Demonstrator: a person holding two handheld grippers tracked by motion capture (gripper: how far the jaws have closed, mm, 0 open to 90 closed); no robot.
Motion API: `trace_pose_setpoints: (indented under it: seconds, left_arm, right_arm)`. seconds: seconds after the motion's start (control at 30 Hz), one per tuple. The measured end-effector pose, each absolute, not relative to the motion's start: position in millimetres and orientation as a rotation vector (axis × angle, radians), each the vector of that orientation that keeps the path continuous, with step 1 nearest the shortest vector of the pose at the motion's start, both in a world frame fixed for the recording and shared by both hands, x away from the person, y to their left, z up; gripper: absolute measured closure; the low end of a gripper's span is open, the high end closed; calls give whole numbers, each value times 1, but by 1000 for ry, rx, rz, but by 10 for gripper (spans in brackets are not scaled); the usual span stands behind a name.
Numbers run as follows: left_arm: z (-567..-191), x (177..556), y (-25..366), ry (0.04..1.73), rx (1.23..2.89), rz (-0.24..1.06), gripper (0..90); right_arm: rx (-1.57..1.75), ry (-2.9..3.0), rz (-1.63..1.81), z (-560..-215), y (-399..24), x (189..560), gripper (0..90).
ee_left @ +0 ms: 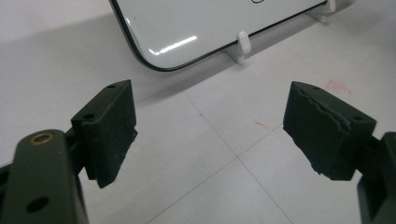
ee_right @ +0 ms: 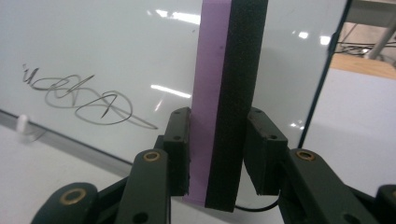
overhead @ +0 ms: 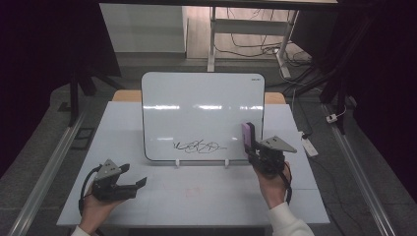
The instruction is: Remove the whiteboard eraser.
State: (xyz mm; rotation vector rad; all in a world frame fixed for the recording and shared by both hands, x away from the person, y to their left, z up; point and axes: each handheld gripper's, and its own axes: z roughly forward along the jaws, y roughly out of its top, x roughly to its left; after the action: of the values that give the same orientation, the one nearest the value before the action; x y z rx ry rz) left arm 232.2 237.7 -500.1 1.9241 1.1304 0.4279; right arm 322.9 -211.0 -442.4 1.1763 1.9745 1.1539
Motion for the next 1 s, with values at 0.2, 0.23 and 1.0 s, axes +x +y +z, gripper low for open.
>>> trace_pose_setpoints:
  seconds: [0.2,0.23,1.0]
  left_arm:
    - [-500,234,238,1139,1916,426,185]
    - [-500,235,238,1141,1915,423,186]
    - [-497,238,237,1148,1867,385,185]
  right_arm:
    - [1145,2013,1217,-449,-214,315,640]
    - [1143,2017,1233,-450,-215,314,641]
    - [960,2112,1373,-465,-175,288,639]
